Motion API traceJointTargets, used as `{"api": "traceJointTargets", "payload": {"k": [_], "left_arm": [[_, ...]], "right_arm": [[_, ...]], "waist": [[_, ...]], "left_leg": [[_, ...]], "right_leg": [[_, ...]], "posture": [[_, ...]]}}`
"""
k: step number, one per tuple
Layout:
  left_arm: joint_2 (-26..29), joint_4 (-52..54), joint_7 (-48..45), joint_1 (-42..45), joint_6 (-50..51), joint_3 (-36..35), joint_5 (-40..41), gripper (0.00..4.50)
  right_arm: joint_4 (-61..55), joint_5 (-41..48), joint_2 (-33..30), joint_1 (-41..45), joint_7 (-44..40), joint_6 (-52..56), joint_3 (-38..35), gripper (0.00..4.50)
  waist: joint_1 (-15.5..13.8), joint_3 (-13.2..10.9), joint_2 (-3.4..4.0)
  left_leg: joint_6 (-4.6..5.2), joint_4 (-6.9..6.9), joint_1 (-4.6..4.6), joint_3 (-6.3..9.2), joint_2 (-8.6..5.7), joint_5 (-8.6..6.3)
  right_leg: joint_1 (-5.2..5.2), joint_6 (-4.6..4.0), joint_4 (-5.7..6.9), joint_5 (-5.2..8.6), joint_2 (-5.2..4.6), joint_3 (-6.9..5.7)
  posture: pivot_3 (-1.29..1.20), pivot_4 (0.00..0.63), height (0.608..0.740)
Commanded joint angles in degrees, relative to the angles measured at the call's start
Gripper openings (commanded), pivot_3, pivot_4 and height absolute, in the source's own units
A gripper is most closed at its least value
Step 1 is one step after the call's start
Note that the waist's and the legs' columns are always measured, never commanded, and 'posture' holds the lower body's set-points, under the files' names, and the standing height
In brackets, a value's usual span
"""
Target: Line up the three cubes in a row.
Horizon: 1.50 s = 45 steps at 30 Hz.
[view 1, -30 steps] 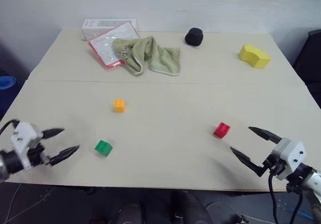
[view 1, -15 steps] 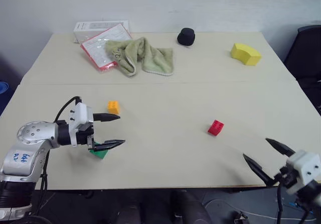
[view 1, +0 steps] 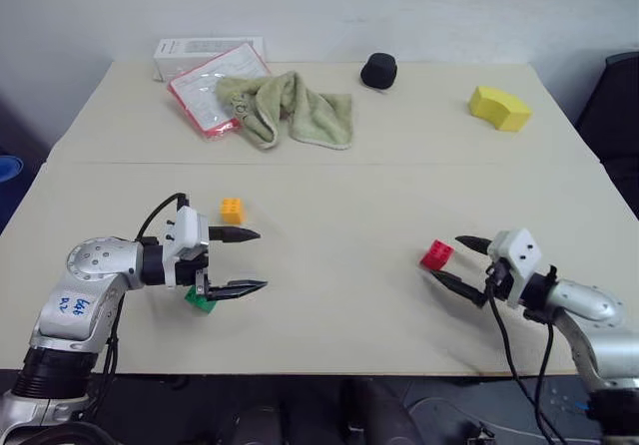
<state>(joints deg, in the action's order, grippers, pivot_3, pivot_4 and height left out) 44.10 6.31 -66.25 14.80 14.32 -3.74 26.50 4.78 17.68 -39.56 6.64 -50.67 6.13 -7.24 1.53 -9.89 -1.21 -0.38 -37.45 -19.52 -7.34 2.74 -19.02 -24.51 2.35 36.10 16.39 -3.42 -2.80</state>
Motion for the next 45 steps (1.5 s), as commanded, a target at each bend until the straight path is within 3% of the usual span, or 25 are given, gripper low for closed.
{"api": "traceJointTargets", "payload": {"k": [1,7,8,13,21,24,31,35,40,45], "left_arm": [[0.1,2.1,0.7,-0.4,-0.7,-1.0,-0.3,4.5],[0.0,2.1,1.8,-1.0,-1.1,-1.2,-0.6,4.5],[0.0,2.1,1.8,-1.1,-1.1,-1.2,-0.6,4.5],[0.2,1.7,2.0,-0.9,-1.2,-1.0,-1.0,4.5],[1.3,3.8,1.6,-4.5,-0.7,-2.5,-0.3,4.5],[1.3,4.4,1.9,-5.0,-0.4,-3.1,0.0,4.5],[0.6,4.3,3.5,-4.7,-1.3,-4.1,-0.6,4.5],[1.2,4.4,3.7,-6.3,-1.5,-5.2,-0.5,4.5],[3.0,4.7,5.4,-9.6,0.7,-12.5,1.6,4.5],[7.7,0.6,3.5,-18.5,6.9,-23.1,4.2,4.5]], "right_arm": [[4.4,-0.5,1.1,2.4,-2.5,-5.0,0.2,3.64],[7.8,0.1,2.6,3.9,-7.6,-9.7,1.4,1.59],[8.4,0.0,2.6,4.3,-8.4,-10.7,1.6,1.43],[8.5,-0.1,2.1,7.0,-14.1,-13.1,4.5,1.44],[3.3,-2.2,4.9,17.3,-21.5,-4.0,16.9,1.44],[9.0,-6.0,6.5,22.3,-24.0,-6.9,21.2,1.44],[24.0,-8.8,9.3,28.9,-27.4,-16.4,22.2,1.44],[24.5,-5.0,10.1,29.7,-29.3,-17.2,19.4,2.82],[14.9,1.7,5.7,24.9,-30.8,-13.1,13.0,4.48],[2.9,8.7,0.1,13.6,-29.1,-11.4,3.0,4.48]], "waist": [[0.1,0.0,0.0],[0.1,0.0,0.01],[0.1,0.0,0.01],[0.2,0.0,0.02],[0.3,0.0,0.06],[0.1,0.0,0.06],[0.1,0.0,0.07],[0.2,-0.1,0.09],[0.2,-0.1,0.14],[0.1,-0.1,0.17]], "left_leg": [[0.0,0.0,0.01,0.0,0.01,0.0],[-0.02,-0.01,0.04,-0.01,0.03,0.01],[-0.02,-0.01,0.04,-0.01,0.03,0.01],[-0.02,-0.02,0.05,-0.02,0.02,0.01],[-0.1,-0.04,0.11,-0.02,0.08,0.04],[-0.08,-0.13,0.05,0.0,0.07,0.02],[0.04,-0.47,-0.21,0.11,0.06,-0.06],[0.03,-0.49,-0.21,0.12,0.08,-0.06],[0.01,-0.49,-0.25,0.15,0.11,-0.07],[0.01,-0.43,-0.32,0.27,0.15,-0.14]], "right_leg": [[0.0,0.0,0.0,0.0,0.0,0.0],[0.01,0.0,0.06,0.0,0.0,0.01],[0.01,0.0,0.06,0.0,0.0,0.01],[0.01,0.0,0.07,0.0,-0.01,0.01],[-0.05,-0.03,0.28,0.02,-0.01,0.02],[-0.05,-0.05,0.28,0.03,-0.04,-0.02],[-0.08,-0.05,0.3,0.03,-0.1,-0.15],[-0.08,-0.05,0.33,0.03,-0.09,-0.15],[-0.13,-0.05,0.36,0.03,-0.1,-0.15],[-0.12,-0.06,0.15,0.03,-0.12,-0.26]], "posture": [[0.0,0.15,0.74],[0.0,0.15,0.74],[0.0,0.15,0.74],[0.0,0.15,0.74],[0.0,0.15,0.74],[0.0,0.15,0.74],[0.0,0.15,0.74],[0.0,0.15,0.74],[0.0,0.15,0.74],[0.0,0.15,0.74]]}}
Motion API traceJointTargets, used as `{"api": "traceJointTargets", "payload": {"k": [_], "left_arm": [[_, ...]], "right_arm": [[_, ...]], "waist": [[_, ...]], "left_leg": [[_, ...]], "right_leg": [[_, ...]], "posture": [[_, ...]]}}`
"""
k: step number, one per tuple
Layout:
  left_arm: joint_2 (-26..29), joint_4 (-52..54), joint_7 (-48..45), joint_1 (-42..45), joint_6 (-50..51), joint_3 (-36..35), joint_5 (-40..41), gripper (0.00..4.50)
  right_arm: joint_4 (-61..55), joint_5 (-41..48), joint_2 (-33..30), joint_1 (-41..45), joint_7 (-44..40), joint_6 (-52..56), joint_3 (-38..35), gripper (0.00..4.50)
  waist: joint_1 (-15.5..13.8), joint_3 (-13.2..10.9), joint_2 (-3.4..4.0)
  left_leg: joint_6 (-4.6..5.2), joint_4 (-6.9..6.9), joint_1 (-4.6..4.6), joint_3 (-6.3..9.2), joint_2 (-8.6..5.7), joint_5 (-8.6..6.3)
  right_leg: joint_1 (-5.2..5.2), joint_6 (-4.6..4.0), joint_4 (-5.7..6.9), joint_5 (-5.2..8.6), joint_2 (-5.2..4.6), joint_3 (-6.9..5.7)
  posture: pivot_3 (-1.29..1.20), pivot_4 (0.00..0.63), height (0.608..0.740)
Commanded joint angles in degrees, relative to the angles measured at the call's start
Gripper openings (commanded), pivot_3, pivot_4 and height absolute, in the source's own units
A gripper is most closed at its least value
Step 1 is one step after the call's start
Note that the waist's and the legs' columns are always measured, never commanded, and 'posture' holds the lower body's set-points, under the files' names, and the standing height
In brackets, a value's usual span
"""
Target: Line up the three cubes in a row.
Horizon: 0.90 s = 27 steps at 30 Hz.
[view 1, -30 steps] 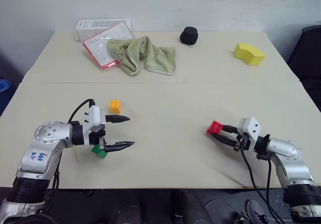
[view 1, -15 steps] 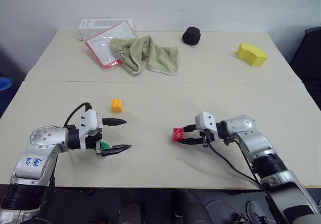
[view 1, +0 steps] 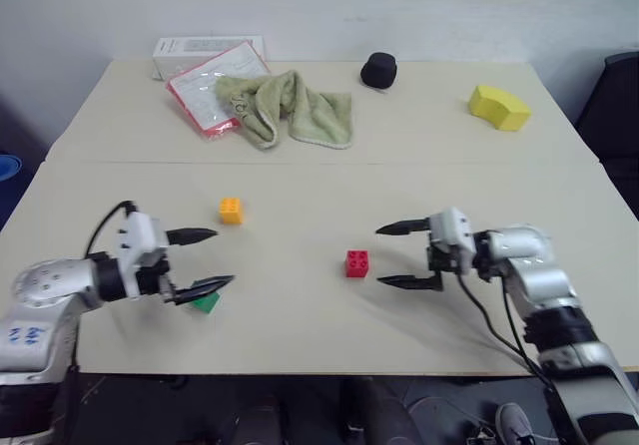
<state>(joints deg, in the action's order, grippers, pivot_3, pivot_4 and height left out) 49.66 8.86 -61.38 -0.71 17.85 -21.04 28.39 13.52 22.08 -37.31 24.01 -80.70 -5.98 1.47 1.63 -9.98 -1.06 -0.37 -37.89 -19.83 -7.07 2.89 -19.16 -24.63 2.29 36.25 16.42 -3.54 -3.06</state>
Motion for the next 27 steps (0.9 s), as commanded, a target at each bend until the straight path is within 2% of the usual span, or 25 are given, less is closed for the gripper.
{"api": "traceJointTargets", "payload": {"k": [1,3,6,10,14,19,24,27], "left_arm": [[2.9,-4.8,-2.2,-4.1,2.9,-7.1,1.8,4.5],[4.8,-11.6,-4.6,-6.0,-1.0,-9.0,-0.6,4.5],[8.7,-24.8,-8.2,-7.1,-9.0,-10.8,-4.5,4.5],[11.6,-37.1,-13.0,-4.9,-24.7,-8.8,-8.9,4.5],[13.2,-38.2,-19.7,0.3,-28.5,-0.5,-11.6,4.5],[8.7,-32.4,-24.5,11.9,-26.4,9.5,-11.1,4.5],[5.0,-34.7,-28.8,21.2,-29.7,17.0,-13.2,4.5],[5.5,-35.4,-31.0,24.5,-31.6,23.5,-12.5,4.5]], "right_arm": [[-7.3,5.5,-2.7,-5.9,1.4,1.0,-7.4,4.48],[-9.2,6.3,-3.0,-9.9,2.1,-0.1,-9.9,4.48],[-9.5,7.3,-1.2,-15.1,0.1,-7.2,-12.4,4.48],[-11.4,10.0,-0.7,-17.5,1.5,-2.4,-12.1,4.48],[-13.6,9.3,-0.7,-18.2,1.8,-1.1,-10.5,4.48],[-17.4,8.9,0.7,-18.3,3.8,0.0,-8.4,4.48],[-19.2,8.6,0.9,-18.7,5.4,0.6,-7.5,4.48],[-19.7,8.2,0.6,-19.4,6.2,0.2,-7.8,4.48]], "waist": [[0.0,0.0,0.03],[0.1,0.0,0.03],[0.1,0.0,0.02],[0.1,-0.1,0.09],[-0.3,-0.1,0.12],[-1.0,-0.1,0.12],[-0.4,-0.1,0.12],[-0.1,-0.1,0.11]], "left_leg": [[0.01,0.0,0.03,0.0,-0.01,-0.02],[0.15,0.01,0.08,0.01,-0.01,-0.15],[0.23,0.02,0.15,0.01,0.02,-0.26],[0.2,0.07,0.17,0.0,0.03,-0.28],[0.21,0.07,0.16,0.04,0.02,-0.3],[0.21,0.04,0.05,0.14,-0.02,-0.28],[0.21,-0.02,0.02,0.02,-0.01,-0.28],[0.21,-0.13,0.01,0.03,-0.01,-0.28]], "right_leg": [[0.04,0.0,-0.04,0.0,-0.01,-0.01],[0.07,0.0,-0.02,0.0,-0.02,-0.01],[0.07,-0.11,0.04,0.06,0.01,-0.06],[0.05,-0.22,0.1,0.13,-0.01,-0.12],[0.05,-0.24,0.11,0.13,-0.11,-0.15],[0.03,-0.23,0.18,0.13,-0.16,-0.29],[0.0,-0.22,0.21,0.12,0.0,-0.26],[0.01,-0.2,0.29,0.12,0.03,-0.27]], "posture": [[0.0,0.15,0.74],[0.0,0.15,0.74],[0.0,0.15,0.74],[0.0,0.15,0.74],[0.0,0.15,0.74],[0.0,0.15,0.74],[0.0,0.15,0.74],[0.0,0.15,0.74]]}}
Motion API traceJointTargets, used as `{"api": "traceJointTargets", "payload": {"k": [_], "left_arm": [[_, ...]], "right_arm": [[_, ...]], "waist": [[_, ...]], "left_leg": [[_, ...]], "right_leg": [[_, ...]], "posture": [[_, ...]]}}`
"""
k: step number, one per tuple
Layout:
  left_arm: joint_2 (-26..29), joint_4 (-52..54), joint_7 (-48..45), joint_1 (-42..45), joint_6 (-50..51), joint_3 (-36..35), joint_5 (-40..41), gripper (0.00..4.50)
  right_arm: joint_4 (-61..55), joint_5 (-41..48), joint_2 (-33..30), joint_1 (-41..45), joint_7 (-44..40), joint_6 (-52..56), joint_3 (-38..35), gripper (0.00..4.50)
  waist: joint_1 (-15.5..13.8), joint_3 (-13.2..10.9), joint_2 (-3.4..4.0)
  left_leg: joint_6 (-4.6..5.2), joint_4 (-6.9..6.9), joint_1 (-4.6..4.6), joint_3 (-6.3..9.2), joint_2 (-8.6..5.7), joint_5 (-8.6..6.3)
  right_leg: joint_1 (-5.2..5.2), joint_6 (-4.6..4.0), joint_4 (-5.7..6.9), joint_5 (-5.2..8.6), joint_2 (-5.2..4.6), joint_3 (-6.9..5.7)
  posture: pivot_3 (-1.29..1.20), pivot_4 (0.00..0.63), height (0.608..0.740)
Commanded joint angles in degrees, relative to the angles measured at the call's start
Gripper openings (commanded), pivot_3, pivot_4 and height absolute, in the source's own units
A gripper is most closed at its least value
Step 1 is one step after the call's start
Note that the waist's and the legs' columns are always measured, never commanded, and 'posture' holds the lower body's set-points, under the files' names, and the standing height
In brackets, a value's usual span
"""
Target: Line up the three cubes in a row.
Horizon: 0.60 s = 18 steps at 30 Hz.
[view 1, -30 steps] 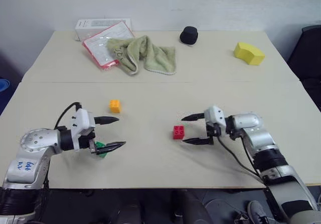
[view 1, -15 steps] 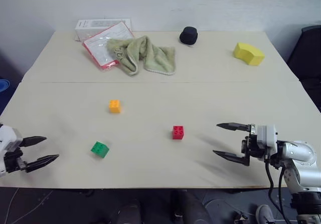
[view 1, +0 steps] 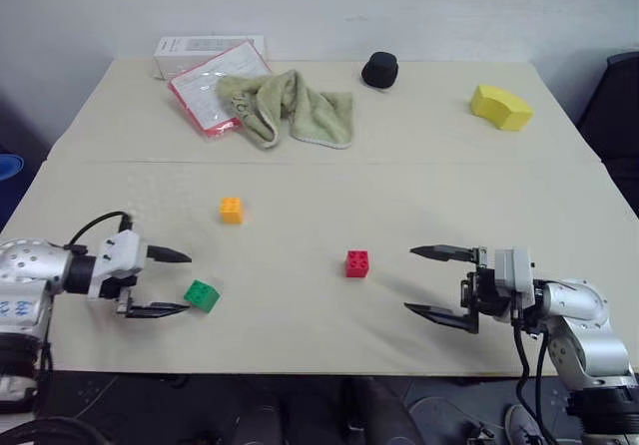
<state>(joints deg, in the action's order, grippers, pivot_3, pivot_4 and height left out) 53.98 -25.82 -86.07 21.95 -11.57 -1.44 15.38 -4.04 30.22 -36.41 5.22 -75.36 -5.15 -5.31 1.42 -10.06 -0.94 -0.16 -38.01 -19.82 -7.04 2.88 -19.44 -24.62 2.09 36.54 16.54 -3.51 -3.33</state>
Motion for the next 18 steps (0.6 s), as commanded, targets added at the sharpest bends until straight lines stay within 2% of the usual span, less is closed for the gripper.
{"api": "traceJointTargets", "payload": {"k": [1,3,6,13,14,18], "left_arm": [[1.5,-1.1,-6.4,3.0,-2.8,6.0,0.9,4.5],[1.2,-2.3,-6.4,5.0,-3.5,8.7,2.6,4.5],[1.5,-4.1,-6.4,6.8,-5.0,12.1,2.8,3.89],[4.4,-3.8,-6.4,7.1,-7.4,17.4,4.9,1.66],[4.6,-3.3,-6.4,7.0,-7.0,17.4,5.5,1.5],[2.6,5.2,-5.2,7.0,0.7,15.3,9.0,1.52]], "right_arm": [[-2.3,-0.1,-0.5,-1.0,1.2,-0.8,-1.4,4.48],[-2.5,-0.4,-0.7,-1.8,1.9,-1.0,-1.9,4.48],[-3.0,-0.9,-0.7,-3.4,3.0,-1.4,-2.5,4.5],[-4.1,-1.8,-0.6,-8.3,5.1,-3.2,-4.6,4.5],[-4.1,-1.9,-0.6,-8.6,5.3,-3.5,-4.7,4.5],[-3.9,-2.0,-0.6,-9.3,6.7,-4.2,-5.6,4.5]], "waist": [[0.2,0.0,0.0],[0.2,0.0,0.0],[0.1,0.0,0.0],[0.1,0.0,-0.02],[0.1,0.0,-0.02],[0.0,0.0,-0.02]], "left_leg": [[0.0,0.0,0.02,-0.01,-0.01,0.0],[-0.01,0.0,0.02,-0.01,0.0,0.0],[-0.02,-0.02,0.01,-0.02,0.01,0.01],[-0.01,-0.04,0.0,0.01,0.0,0.02],[-0.01,-0.04,0.01,0.01,0.0,0.01],[0.01,-0.05,0.0,0.01,-0.01,0.02]], "right_leg": [[0.0,0.0,0.02,0.0,0.0,0.02],[0.0,0.01,0.03,0.0,0.03,0.03],[-0.01,0.01,0.03,0.0,0.05,0.04],[0.0,0.02,0.03,0.01,0.04,0.03],[0.01,0.02,0.02,0.01,0.05,0.03],[0.01,0.03,0.03,0.02,0.04,0.04]], "posture": [[0.0,0.15,0.74],[0.0,0.15,0.74],[0.0,0.15,0.74],[0.0,0.15,0.74],[0.0,0.15,0.74],[0.0,0.15,0.74]]}}
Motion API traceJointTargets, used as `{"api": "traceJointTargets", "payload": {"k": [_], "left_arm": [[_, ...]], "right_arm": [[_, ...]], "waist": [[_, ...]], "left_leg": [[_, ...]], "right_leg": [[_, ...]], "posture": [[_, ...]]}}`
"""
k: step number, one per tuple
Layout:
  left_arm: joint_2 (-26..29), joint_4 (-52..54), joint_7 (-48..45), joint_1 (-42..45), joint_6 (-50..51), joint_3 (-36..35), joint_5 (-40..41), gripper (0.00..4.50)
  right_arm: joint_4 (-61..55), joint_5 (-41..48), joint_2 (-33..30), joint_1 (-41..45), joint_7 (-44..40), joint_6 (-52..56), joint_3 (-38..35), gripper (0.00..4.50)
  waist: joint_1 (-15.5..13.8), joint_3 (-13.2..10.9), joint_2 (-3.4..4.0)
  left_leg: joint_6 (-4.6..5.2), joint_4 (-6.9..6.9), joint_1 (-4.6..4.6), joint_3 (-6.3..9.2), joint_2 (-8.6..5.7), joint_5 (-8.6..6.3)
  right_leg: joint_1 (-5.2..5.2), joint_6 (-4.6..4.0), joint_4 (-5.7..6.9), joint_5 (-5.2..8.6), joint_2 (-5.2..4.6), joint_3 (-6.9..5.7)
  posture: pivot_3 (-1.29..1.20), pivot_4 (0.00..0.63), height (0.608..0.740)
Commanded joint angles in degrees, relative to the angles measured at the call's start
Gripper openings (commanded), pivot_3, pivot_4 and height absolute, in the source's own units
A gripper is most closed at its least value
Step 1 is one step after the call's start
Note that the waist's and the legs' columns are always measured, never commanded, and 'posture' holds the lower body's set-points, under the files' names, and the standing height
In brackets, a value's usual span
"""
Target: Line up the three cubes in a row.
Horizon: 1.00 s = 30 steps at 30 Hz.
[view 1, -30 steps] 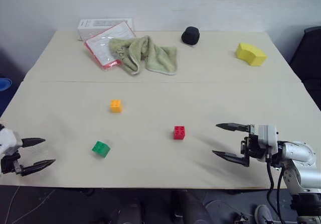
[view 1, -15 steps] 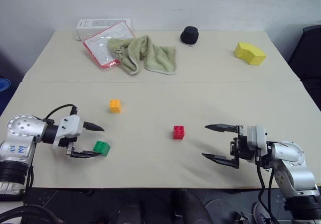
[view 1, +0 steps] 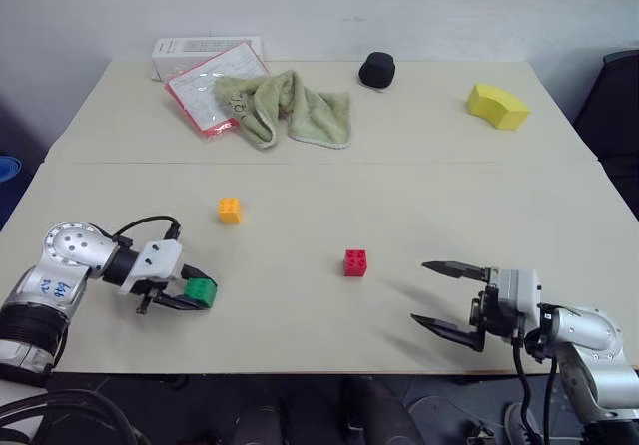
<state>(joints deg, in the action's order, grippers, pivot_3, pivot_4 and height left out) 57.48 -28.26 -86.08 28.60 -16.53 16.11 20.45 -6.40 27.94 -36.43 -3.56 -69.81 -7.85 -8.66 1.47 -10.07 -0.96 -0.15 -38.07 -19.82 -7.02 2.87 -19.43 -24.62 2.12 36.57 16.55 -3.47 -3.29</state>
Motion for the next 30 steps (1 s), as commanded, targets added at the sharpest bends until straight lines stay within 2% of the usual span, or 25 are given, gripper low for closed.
{"api": "traceJointTargets", "payload": {"k": [1,4,7,9,11,14,18,23,30], "left_arm": [[-1.5,10.5,-4.5,0.3,8.3,-2.5,4.9,1.52],[-4.1,20.1,-0.3,2.0,19.2,-1.6,7.0,1.52],[-11.6,24.5,7.1,5.4,23.8,0.5,2.5,1.52],[-16.7,22.9,12.7,8.1,23.0,3.5,-5.2,1.52],[-19.5,20.0,15.4,9.7,21.6,6.1,-11.1,1.52],[-23.1,14.7,17.1,12.1,22.3,7.7,-15.0,1.52],[-25.9,8.4,19.5,14.9,20.9,8.4,-19.8,1.52],[-27.5,5.9,20.4,16.1,19.8,7.7,-21.5,1.52],[-26.3,9.6,14.6,15.1,23.9,7.7,-19.6,1.52]], "right_arm": [[-1.5,0.2,-0.5,-0.7,1.4,-1.7,-2.6,4.5],[-1.7,0.5,-0.9,-1.2,2.2,-1.6,-3.7,4.5],[-4.0,3.0,-1.6,-2.8,2.7,0.8,-5.3,4.5],[-5.6,3.7,-2.2,-3.7,2.9,1.9,-5.9,4.5],[-6.5,3.7,-2.2,-4.1,3.5,2.2,-6.0,4.5],[-7.2,3.1,-1.3,-3.9,5.3,2.3,-5.9,4.5],[-7.9,2.9,-1.2,-4.9,6.1,1.9,-6.0,4.5],[-9.3,2.7,0.0,-6.0,8.6,1.8,-6.1,4.5],[-9.2,1.7,1.5,-6.4,9.6,0.8,-4.7,4.5]], "waist": [[-0.1,0.0,0.0],[-0.6,0.0,0.0],[-1.4,0.0,0.01],[-1.6,0.0,-0.01],[-1.6,0.0,-0.01],[-1.1,0.0,-0.02],[-1.4,0.0,-0.03],[-1.5,0.0,-0.03],[-1.3,0.0,-0.03]], "left_leg": [[0.0,-0.01,-0.02,0.0,-0.01,0.0],[-0.17,-0.13,-0.12,0.05,-0.04,0.11],[-0.21,-0.19,-0.18,0.07,-0.09,0.16],[-0.13,-0.22,-0.2,0.09,-0.18,0.21],[-0.14,-0.24,-0.23,0.09,-0.19,0.25],[-0.18,-0.22,-0.18,-0.04,-0.18,0.27],[-0.26,-0.21,-0.16,0.04,-0.11,0.32],[-0.18,-0.21,-0.17,0.06,-0.17,0.35],[-0.16,-0.22,-0.16,0.05,-0.17,0.36]], "right_leg": [[0.0,0.0,0.0,0.0,0.0,0.0],[0.0,0.06,0.0,0.0,-0.02,0.0],[0.0,0.15,-0.04,-0.03,0.0,0.01],[0.02,0.27,-0.07,-0.07,0.0,0.1],[0.03,0.33,-0.1,-0.1,0.04,0.14],[0.01,0.33,-0.1,-0.11,0.15,0.25],[-0.01,0.32,-0.08,-0.1,0.24,0.25],[0.03,0.34,-0.08,-0.11,0.11,0.25],[0.03,0.34,-0.05,-0.11,0.1,0.25]], "posture": [[0.0,0.15,0.74],[0.0,0.15,0.74],[0.0,0.15,0.74],[0.0,0.15,0.74],[0.0,0.15,0.74],[0.0,0.15,0.74],[0.0,0.15,0.74],[0.0,0.15,0.74],[0.0,0.15,0.74]]}}
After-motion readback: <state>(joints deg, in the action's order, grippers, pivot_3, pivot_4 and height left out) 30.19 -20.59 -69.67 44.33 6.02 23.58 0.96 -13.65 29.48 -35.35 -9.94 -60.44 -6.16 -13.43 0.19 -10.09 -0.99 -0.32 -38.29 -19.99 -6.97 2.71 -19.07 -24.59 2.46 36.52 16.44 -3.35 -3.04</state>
